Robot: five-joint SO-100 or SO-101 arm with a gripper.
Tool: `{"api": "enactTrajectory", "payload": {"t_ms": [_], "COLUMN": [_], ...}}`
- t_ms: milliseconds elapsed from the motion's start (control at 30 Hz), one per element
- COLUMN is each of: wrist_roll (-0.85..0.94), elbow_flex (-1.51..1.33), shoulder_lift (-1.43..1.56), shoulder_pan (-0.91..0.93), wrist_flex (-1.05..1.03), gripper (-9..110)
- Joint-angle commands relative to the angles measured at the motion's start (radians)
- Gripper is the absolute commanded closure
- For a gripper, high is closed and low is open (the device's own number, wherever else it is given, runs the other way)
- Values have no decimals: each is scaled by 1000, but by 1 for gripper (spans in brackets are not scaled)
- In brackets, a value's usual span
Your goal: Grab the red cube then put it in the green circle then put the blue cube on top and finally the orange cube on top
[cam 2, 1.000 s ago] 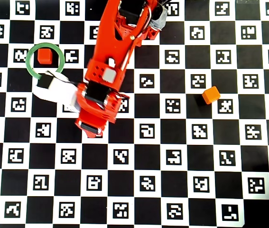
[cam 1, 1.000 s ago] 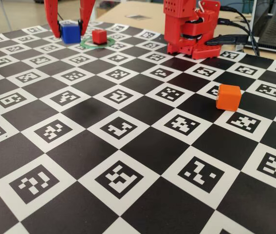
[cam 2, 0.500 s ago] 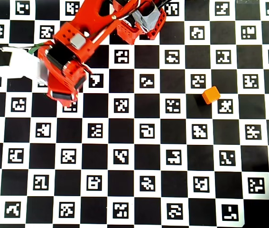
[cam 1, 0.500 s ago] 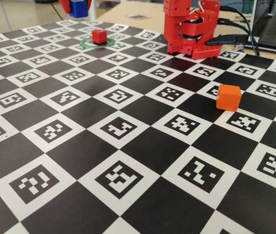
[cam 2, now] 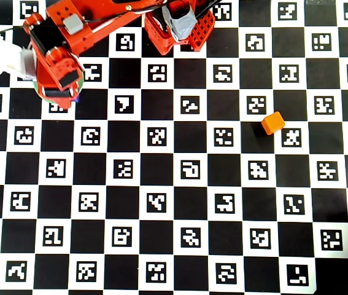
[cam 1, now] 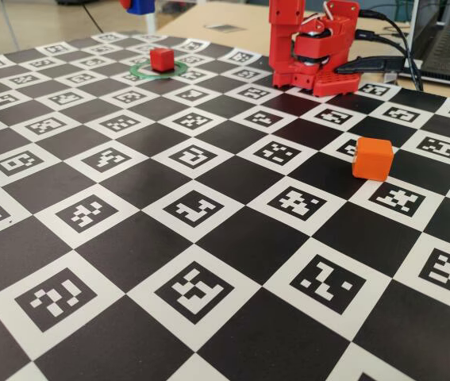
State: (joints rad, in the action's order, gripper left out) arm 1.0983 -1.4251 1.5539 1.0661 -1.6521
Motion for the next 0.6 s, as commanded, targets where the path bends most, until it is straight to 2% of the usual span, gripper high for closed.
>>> {"api": "enactTrajectory", "payload": {"t_ms": [0,333,567], "wrist_roll": [71,233,262], "elbow_flex": [34,-74,-170], "shoulder_lift": [135,155,152], "shoulder_pan": [58,196,222], "wrist_flex": [3,94,164], "gripper": [93,94,94]}}
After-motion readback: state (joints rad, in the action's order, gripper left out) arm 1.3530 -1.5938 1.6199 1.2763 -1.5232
